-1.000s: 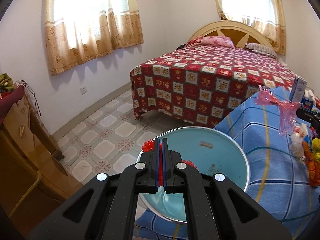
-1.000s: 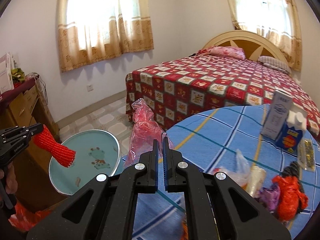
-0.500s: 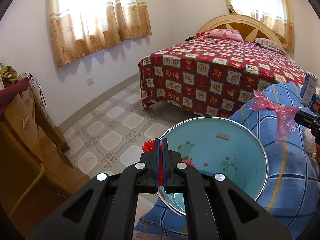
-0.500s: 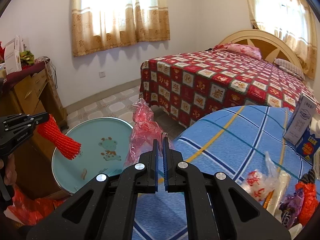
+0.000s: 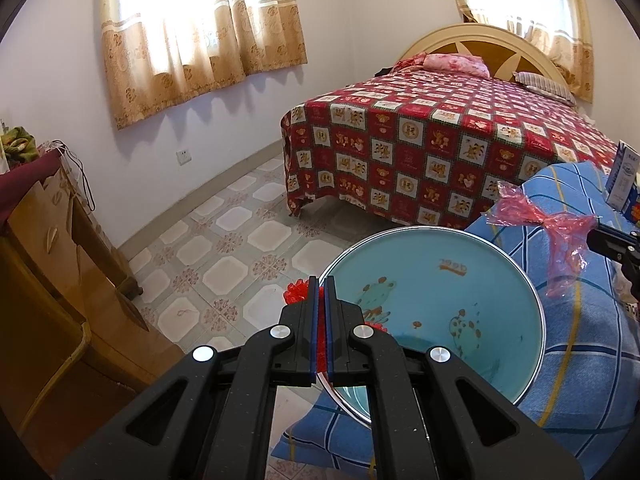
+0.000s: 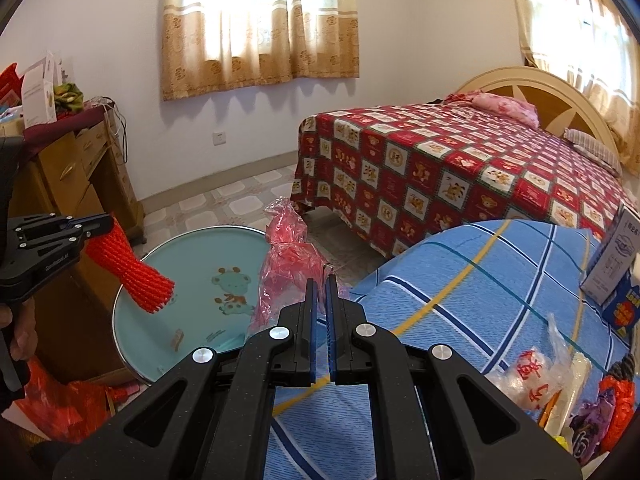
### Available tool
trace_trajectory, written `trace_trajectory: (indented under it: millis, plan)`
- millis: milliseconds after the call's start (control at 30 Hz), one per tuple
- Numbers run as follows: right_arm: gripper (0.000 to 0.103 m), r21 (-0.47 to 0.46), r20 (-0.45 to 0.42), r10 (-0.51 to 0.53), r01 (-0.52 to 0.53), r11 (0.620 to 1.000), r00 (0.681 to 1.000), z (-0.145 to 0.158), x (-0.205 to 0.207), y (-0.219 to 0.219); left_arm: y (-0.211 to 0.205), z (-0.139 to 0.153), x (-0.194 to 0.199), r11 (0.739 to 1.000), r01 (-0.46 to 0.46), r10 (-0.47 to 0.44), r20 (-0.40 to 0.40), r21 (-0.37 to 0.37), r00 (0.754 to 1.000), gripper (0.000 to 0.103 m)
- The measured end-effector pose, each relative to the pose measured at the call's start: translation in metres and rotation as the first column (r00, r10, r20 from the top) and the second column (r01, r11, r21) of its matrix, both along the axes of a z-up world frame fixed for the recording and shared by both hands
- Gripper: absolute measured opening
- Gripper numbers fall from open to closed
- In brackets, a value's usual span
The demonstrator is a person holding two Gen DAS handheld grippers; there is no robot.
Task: Collect trash
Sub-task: 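Carry the red mesh net with the left gripper while the right gripper carries the pink bag over the bin, then open the left gripper over the bin while the right gripper opens to drop the pink bag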
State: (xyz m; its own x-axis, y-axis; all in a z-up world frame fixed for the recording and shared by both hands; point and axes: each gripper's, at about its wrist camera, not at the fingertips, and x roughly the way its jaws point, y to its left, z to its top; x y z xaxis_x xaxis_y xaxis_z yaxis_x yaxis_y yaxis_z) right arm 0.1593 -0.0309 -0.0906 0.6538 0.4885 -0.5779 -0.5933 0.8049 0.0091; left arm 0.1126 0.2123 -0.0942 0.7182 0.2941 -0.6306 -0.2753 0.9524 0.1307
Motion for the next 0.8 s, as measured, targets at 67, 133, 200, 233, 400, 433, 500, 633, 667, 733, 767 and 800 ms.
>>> trace_trajectory:
  millis: [67, 133, 200, 233, 400, 433, 500, 633, 667, 733, 767, 800]
  plan:
    - [0.005, -0.003, 0.001, 0.006, -0.006, 1.0, 1.0, -0.001, -0.001, 0.002, 0.0, 0.0, 0.0, 1.0, 0.001, -0.001, 0.0, -0.001, 1.0, 0.002]
    - [0.005, -0.005, 0.001, 0.011, -0.011, 1.0, 1.0, -0.001, -0.002, 0.004, 0.0, -0.001, 0.0, 1.0, 0.004, -0.004, -0.001, -0.004, 1.0, 0.002]
    - [0.005, -0.007, -0.003, 0.021, -0.021, 1.0, 1.0, -0.002, -0.002, 0.005, -0.003, -0.001, 0.0, 1.0, 0.011, -0.011, -0.002, -0.006, 1.0, 0.002]
    - [0.006, -0.007, -0.007, 0.033, -0.033, 0.999, 0.999, -0.003, -0.002, 0.007, -0.004, -0.002, 0.0, 1.0, 0.02, -0.02, -0.004, -0.008, 1.0, 0.003]
    - [0.043, -0.009, -0.018, 0.077, -0.077, 0.997, 0.997, -0.007, -0.008, 0.014, -0.011, -0.002, -0.002, 1.0, 0.026, -0.026, -0.001, -0.015, 1.0, 0.047]
    - [0.043, -0.007, -0.022, 0.079, -0.079, 0.997, 0.997, -0.008, -0.008, 0.014, -0.013, -0.001, -0.003, 1.0, 0.027, -0.027, 0.004, -0.01, 1.0, 0.048]
    - [0.044, -0.012, -0.023, 0.071, -0.071, 0.997, 0.997, -0.009, -0.01, 0.013, -0.015, -0.001, -0.004, 0.999, 0.036, -0.036, -0.001, -0.019, 0.999, 0.049]
    - [0.047, -0.03, -0.005, 0.026, -0.027, 0.999, 1.0, -0.003, -0.02, -0.001, -0.022, -0.005, -0.004, 0.998, 0.051, -0.051, -0.017, -0.035, 0.999, 0.059]
    - [0.049, -0.033, 0.005, 0.008, -0.008, 0.999, 1.0, 0.0, -0.026, -0.009, -0.027, -0.008, -0.003, 0.997, 0.063, -0.064, -0.026, -0.042, 0.998, 0.062]
    - [0.051, -0.031, 0.023, -0.047, 0.048, 0.998, 0.999, 0.008, -0.039, -0.033, -0.037, -0.013, -0.003, 0.995, 0.09, -0.092, -0.041, -0.048, 0.995, 0.064]
    - [0.053, -0.025, 0.033, -0.085, 0.085, 0.996, 0.996, 0.014, -0.05, -0.053, -0.046, -0.016, -0.002, 0.993, 0.107, -0.11, -0.051, -0.052, 0.993, 0.066]
    - [0.053, -0.024, 0.038, -0.111, 0.112, 0.993, 0.993, 0.017, -0.057, -0.065, -0.054, -0.018, -0.002, 0.99, 0.127, -0.13, -0.057, -0.059, 0.99, 0.068]
